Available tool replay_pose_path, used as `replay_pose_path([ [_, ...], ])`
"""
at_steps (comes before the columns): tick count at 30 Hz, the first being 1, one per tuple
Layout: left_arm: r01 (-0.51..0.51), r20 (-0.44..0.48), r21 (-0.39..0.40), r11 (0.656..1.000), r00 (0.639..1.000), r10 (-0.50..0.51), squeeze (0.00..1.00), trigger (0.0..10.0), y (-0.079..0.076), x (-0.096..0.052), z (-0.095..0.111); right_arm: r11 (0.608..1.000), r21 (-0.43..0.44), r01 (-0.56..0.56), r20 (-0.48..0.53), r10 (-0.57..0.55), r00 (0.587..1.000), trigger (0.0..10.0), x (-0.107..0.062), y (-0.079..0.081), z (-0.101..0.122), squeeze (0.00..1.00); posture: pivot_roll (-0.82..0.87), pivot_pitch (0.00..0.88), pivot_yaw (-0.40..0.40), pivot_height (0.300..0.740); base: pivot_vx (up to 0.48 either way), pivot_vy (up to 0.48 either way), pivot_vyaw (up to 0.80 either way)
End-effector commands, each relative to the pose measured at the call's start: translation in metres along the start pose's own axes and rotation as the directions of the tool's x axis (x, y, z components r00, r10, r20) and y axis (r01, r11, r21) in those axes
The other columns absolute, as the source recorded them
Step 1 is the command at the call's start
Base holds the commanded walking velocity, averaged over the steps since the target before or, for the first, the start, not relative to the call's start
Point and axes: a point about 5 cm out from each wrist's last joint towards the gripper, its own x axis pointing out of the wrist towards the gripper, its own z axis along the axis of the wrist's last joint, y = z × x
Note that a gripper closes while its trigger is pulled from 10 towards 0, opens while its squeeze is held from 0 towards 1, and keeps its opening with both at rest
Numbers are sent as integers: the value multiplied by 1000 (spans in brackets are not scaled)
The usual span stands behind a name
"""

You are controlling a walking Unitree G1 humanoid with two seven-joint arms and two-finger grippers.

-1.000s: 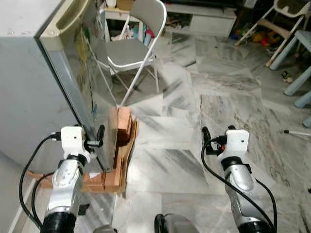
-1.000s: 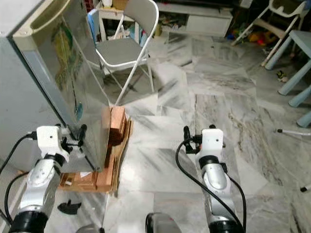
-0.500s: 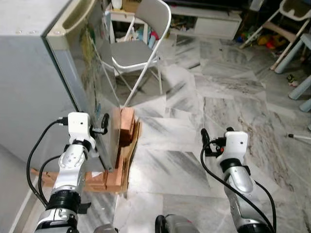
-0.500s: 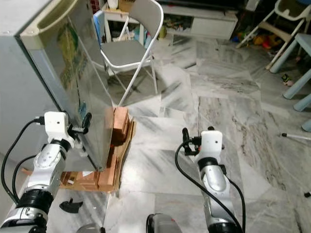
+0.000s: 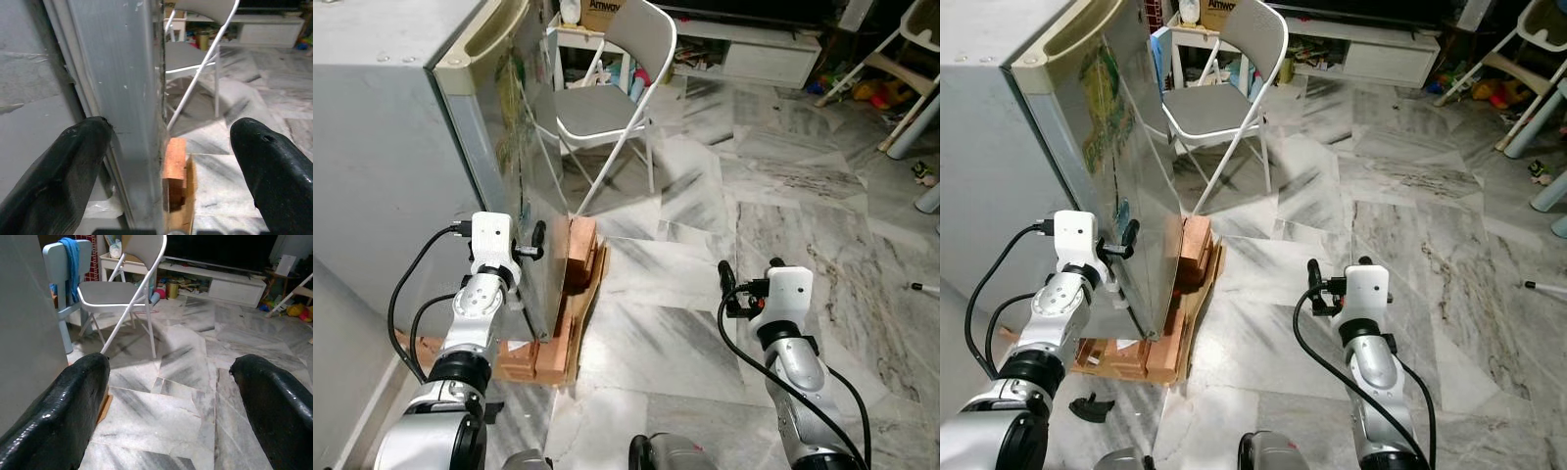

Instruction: Restocking fridge

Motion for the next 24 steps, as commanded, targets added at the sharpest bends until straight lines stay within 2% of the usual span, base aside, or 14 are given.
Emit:
replay_pose_path([
  [1,-17,-8,19,1000,1000,17,0,10000,1,5,4,1000,-4,0,6,0,1000,10000,0,-2,2,0,-37,25,-51,740,0,0,0],
  [3,-49,-26,48,998,998,50,0,10000,4,7,4,1000,-5,1,5,-1,1000,10000,0,-2,2,0,-36,25,-52,740,0,0,0],
  [6,-8,4,32,999,1000,8,0,10000,-4,13,14,1000,-6,0,3,0,1000,10000,0,-1,1,0,-38,23,-51,740,0,0,0],
  [12,138,62,121,983,987,-146,0,10000,-35,20,31,1000,-16,5,-11,-5,1000,10000,0,-3,-2,0,-36,20,-53,740,0,0,0],
  [13,207,83,141,968,972,-220,0,10000,-50,21,37,1000,-24,7,-23,-7,1000,10000,-1,-5,-4,0,-35,20,-54,740,0,0,0],
  [14,316,122,179,932,932,-340,0,10000,-74,20,47,999,-44,11,-43,-13,999,10000,-3,-7,-8,0,-30,19,-57,740,0,0,0],
  [15,339,130,188,922,922,-366,0,10000,-79,20,49,999,-48,13,-47,-15,999,10000,-4,-7,-9,0,-30,19,-57,740,0,0,0],
  [17,455,150,224,862,858,-492,0,10000,-105,15,57,994,-106,32,-81,-41,996,10000,-6,-12,-16,0,-27,17,-63,740,0,0,0],
  [19,575,180,253,778,762,-622,0,10000,-137,6,72,990,-126,59,-152,-78,985,10000,-10,-18,-29,0,-25,15,-67,740,0,0,0],
  [20,661,203,303,687,659,-724,0,10000,-162,-4,87,991,-98,90,-197,-108,974,10000,-12,-23,-36,0,-17,13,-69,740,0,0,0],
  [21,688,216,320,651,616,-758,0,10000,-172,-8,94,991,-87,97,-203,-113,973,10000,-12,-25,-37,0,-14,10,-72,740,0,0,0],
  [22,688,216,320,651,616,-758,0,10000,-172,-8,94,991,-87,97,-203,-113,973,10000,-12,-25,-37,0,-14,10,-72,740,0,0,0],
  [23,729,246,331,599,546,-801,0,10000,-189,-16,106,993,-67,102,-213,-114,970,10000,-11,-25,-38,0,-14,4,-67,740,0,0,0],
  [24,729,246,331,599,546,-801,0,10000,-189,-16,106,993,-67,102,-213,-114,970,10000,-11,-25,-38,0,-14,4,-67,740,0,0,0],
])
